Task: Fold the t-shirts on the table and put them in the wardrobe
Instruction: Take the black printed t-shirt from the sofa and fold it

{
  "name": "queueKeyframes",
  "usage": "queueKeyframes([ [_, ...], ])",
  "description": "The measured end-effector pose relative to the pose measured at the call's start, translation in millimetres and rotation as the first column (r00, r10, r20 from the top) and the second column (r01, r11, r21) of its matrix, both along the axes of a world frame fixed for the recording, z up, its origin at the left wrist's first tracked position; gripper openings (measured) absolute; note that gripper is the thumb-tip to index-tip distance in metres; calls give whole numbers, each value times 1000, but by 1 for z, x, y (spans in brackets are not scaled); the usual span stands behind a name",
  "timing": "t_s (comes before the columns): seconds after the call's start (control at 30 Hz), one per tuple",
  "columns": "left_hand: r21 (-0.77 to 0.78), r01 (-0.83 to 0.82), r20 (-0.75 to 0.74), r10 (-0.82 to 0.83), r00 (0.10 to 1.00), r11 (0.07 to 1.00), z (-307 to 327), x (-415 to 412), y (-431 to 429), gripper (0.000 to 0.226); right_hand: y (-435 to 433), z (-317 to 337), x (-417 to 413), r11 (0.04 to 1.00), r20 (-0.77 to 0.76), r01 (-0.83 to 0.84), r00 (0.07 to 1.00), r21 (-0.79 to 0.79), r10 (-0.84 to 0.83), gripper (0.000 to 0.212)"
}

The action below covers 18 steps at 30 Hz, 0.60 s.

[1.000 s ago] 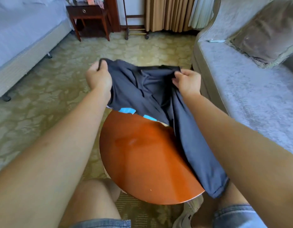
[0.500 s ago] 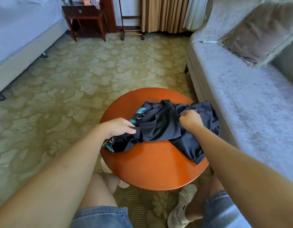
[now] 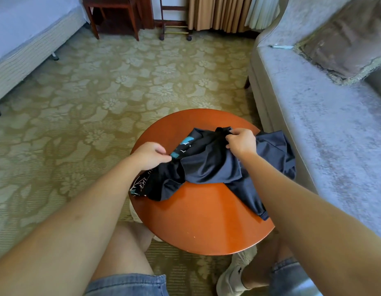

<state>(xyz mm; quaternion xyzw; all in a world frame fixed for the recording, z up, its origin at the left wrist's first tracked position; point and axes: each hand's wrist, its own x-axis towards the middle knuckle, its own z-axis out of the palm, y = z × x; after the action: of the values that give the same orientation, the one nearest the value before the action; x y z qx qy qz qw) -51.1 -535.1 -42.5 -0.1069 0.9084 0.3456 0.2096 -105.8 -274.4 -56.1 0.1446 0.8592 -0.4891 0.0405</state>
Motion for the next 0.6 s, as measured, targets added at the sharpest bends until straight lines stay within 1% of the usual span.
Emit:
queueKeyframes([
  [0.03, -22, -23, -83, 21, 996, 999, -1, -2, 7, 49, 4, 2, 6, 994, -16, 4, 1000, -112, -5, 22],
  [0.1, 46, 24, -202, -15, 979, 999, 3, -8, 32, 58, 14, 7, 19, 954, -22, -1, 1000, -299, -6, 17],
  [0.13, 82, 94, -237, -72, 969, 992, 6, -11, 48, 60, 20, 11, 26, 937, -17, -6, 1000, -350, 1, 15],
  [0.2, 91, 221, -271, -190, 944, 971, 13, -17, 80, 60, 33, 20, 38, 913, -26, -20, 1000, -408, 10, 14],
  [0.23, 83, 258, -267, -228, 936, 962, 17, -20, 93, 53, 39, 25, 43, 904, -36, -26, 999, -427, 11, 15],
  [0.3, 52, 291, -261, -268, 927, 955, 20, -24, 110, 21, 50, 36, 51, 892, -48, -35, 999, -452, 14, 19],
  [0.33, 62, 298, -266, -272, 925, 953, 23, -25, 114, 20, 54, 41, 54, 893, -60, -43, 998, -448, 18, 21],
  [0.4, 116, 314, -242, -279, 929, 942, 35, -25, 118, 33, 60, 51, 58, 908, -91, -63, 995, -413, 28, 21],
  [0.47, 136, 343, -205, -312, 928, 929, 52, -20, 121, 40, 63, 57, 61, 940, -111, -93, 992, -330, 60, 13],
  [0.53, 127, 356, -173, -333, 927, 926, 67, -15, 121, 39, 63, 63, 63, 978, -125, -144, 984, -151, 126, 10],
  [0.6, 143, 354, -190, -326, 926, 924, 77, -11, 119, 37, 60, 68, 65, 977, -143, -205, 967, 48, 210, 6],
])
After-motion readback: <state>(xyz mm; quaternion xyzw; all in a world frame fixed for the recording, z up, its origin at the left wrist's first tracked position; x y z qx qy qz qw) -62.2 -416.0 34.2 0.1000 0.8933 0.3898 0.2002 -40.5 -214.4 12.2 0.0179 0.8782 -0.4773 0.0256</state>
